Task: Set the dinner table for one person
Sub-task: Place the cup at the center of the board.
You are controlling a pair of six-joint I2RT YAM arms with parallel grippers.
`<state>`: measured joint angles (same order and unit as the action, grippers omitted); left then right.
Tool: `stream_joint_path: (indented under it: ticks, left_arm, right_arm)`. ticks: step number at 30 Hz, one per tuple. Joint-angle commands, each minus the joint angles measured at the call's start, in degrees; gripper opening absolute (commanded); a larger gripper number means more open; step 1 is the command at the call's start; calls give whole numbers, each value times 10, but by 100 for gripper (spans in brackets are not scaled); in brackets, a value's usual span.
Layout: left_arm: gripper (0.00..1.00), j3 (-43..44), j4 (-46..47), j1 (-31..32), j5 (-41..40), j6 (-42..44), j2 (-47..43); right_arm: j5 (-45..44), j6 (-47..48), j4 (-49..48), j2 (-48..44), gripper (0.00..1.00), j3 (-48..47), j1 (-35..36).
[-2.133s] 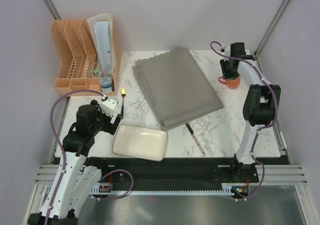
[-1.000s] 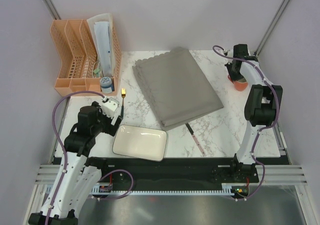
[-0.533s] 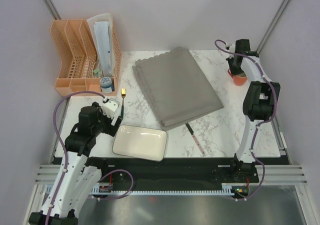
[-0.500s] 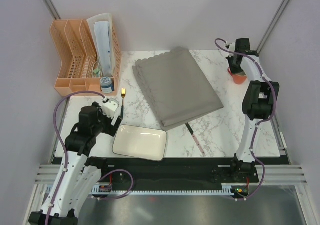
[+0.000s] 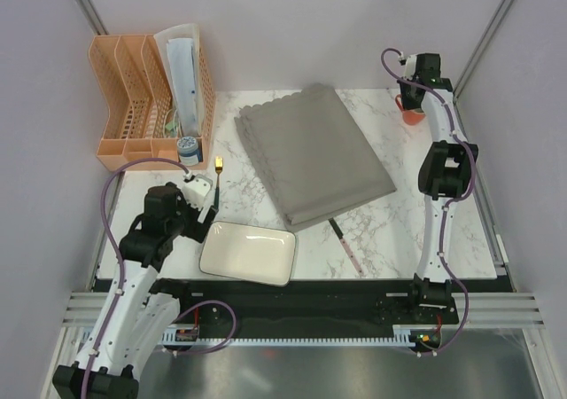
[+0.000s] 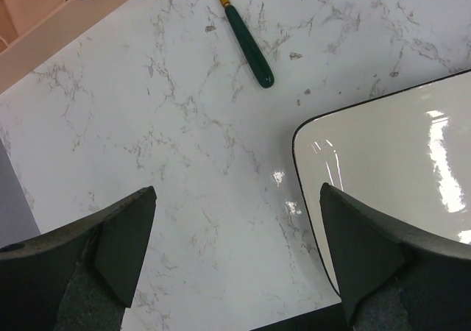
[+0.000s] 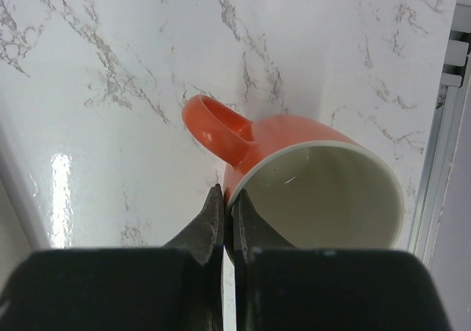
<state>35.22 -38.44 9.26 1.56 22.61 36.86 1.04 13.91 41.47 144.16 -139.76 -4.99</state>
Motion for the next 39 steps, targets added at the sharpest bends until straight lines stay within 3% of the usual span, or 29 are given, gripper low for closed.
stream_joint_path:
  ticks: [1, 9, 24, 39]
  left_arm:
    - [100, -2, 20, -6, -4, 21, -1]
    - [100, -2, 20, -6, 2, 19, 1]
    - [100, -1, 21, -6, 14, 19, -6]
    - [100, -2, 20, -6, 20, 21, -21]
  right_arm:
    - [39, -21, -5, 24, 0, 0, 3]
    - [43, -17, -41, -38, 0, 120, 2]
    - [-7, -43, 16, -311, 0, 322, -14]
    - [-14, 15, 47, -356, 0, 392, -71]
